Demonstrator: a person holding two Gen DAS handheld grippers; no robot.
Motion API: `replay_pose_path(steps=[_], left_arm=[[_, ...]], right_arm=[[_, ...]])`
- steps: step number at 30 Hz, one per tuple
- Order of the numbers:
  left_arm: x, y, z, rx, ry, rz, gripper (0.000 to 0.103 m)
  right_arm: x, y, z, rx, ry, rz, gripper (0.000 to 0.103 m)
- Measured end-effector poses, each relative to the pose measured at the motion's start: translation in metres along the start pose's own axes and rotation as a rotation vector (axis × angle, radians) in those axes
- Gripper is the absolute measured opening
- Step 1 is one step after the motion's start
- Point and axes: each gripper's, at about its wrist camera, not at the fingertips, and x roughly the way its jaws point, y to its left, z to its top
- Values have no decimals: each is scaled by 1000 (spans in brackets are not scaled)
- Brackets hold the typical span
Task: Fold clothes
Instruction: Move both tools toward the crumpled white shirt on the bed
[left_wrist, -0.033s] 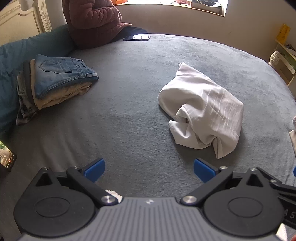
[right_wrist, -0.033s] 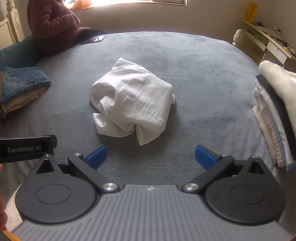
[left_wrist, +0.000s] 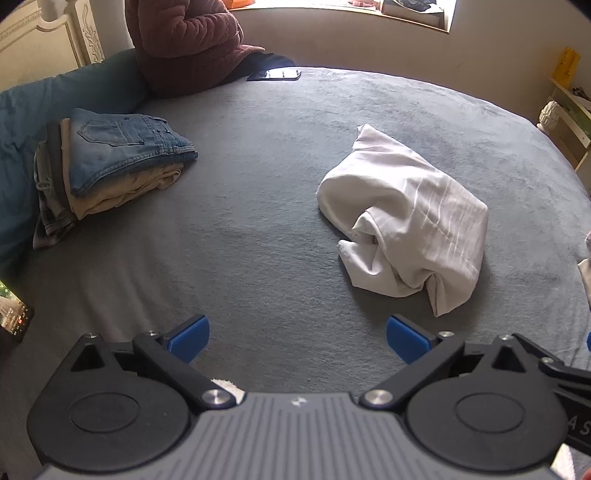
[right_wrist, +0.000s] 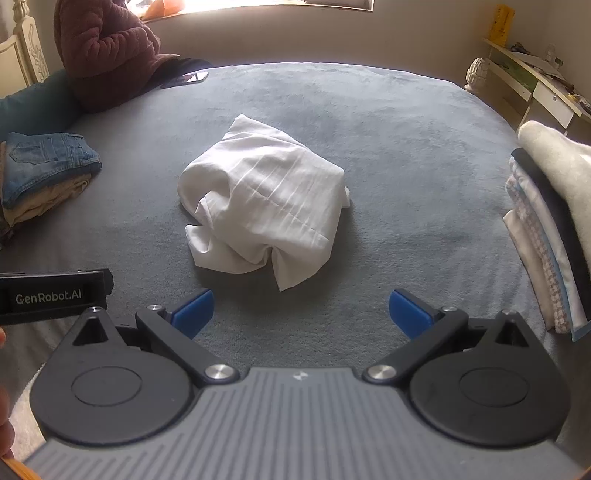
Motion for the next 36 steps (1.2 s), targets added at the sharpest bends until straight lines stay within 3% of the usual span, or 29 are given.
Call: replay_pose_path(steps=[10,17,36], left_arm=[[6,8,7,-47,-15,-4,103],[2,11,11,-37,-74,21,103],[5,6,8,9,-67,65,103]], right_arm=[[9,7,4,-15,23,7,102],[14,13,7,-26,45,-12,102],[25,17,10,-14,112,-45,102]])
